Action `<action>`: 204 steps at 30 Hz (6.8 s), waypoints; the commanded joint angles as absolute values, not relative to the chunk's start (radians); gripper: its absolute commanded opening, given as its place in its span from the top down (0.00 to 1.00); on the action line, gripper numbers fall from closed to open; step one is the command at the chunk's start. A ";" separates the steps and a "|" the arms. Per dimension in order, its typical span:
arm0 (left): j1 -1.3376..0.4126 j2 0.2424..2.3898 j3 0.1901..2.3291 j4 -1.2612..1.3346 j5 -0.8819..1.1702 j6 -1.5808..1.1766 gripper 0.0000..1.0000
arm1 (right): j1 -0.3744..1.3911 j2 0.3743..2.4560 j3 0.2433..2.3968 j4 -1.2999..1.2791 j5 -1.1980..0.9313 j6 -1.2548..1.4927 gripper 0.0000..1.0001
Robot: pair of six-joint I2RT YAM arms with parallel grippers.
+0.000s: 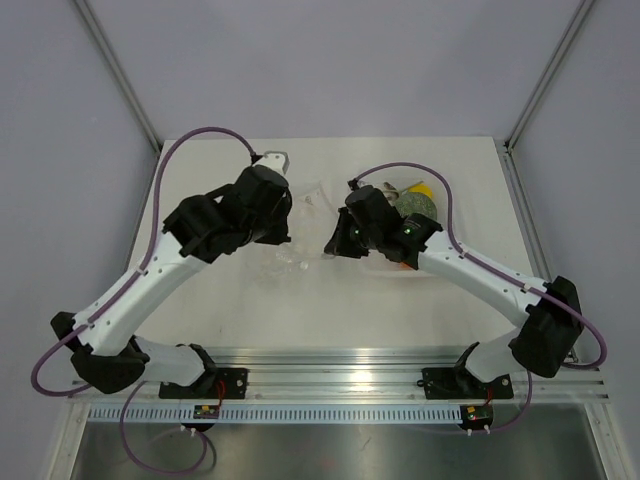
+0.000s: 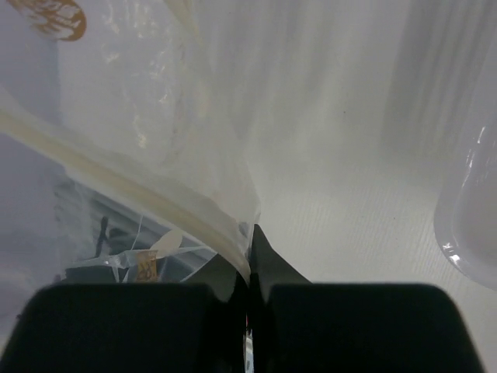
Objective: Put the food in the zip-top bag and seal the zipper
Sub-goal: Open the zipper of the food storage bag, then adjust the fake fruit in the bin, then pick up the fake fruit from the bin.
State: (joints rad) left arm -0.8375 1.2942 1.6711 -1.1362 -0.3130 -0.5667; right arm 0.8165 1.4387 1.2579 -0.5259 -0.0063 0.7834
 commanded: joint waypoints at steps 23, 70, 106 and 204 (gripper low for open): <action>-0.831 1.514 1.517 -1.008 -0.282 -0.508 1.00 | 0.779 1.342 1.266 -0.647 0.179 0.707 0.32; -0.807 1.465 1.467 -0.954 -0.207 -0.495 1.00 | 0.210 1.459 1.224 -0.541 -0.336 0.385 0.09; -0.795 1.466 1.442 -0.954 -0.202 -0.488 1.00 | 0.371 2.099 1.836 -0.721 0.060 0.097 0.70; -0.787 1.476 1.511 -0.914 -0.164 -0.546 1.00 | 0.259 1.283 1.026 -0.666 0.058 0.459 0.45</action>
